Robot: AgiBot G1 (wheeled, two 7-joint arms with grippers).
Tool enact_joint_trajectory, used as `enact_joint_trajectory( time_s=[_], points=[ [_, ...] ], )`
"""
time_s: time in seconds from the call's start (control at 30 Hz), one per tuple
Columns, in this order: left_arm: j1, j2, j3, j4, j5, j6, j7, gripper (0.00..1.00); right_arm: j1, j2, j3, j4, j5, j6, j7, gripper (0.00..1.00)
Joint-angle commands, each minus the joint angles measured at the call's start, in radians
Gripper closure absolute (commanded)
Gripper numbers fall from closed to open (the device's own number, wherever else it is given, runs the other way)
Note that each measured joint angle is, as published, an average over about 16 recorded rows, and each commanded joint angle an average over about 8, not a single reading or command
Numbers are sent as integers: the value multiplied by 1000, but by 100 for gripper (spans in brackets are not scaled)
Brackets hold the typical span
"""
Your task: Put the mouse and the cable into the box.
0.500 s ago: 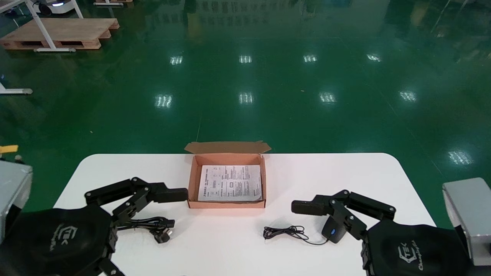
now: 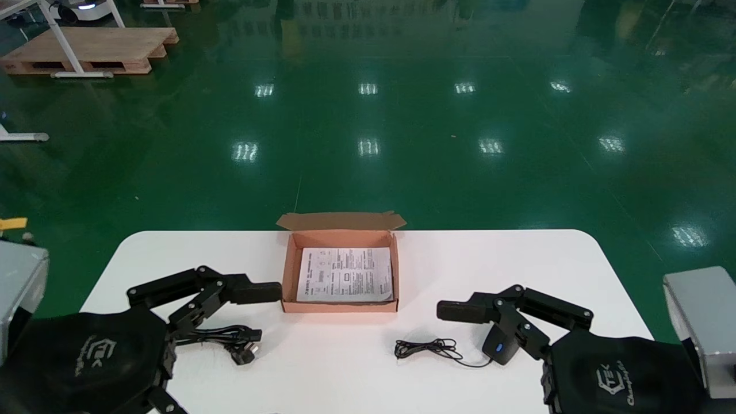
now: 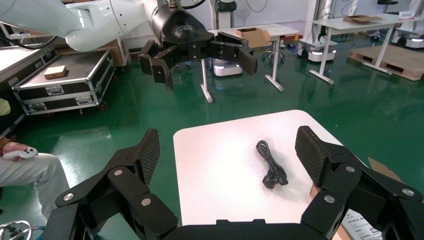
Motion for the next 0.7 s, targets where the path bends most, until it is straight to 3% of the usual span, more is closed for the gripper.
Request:
enact_joint_trajectory(
  time_s=[0.03,0.7],
  points=[
    [0,0,0,0,0,0,0,0,0,0,0,0,0,0,0,0],
    [0,-2,1,-2,4,2,1,0,0,1,0,2,-2,-2,-2,0]
  ],
)
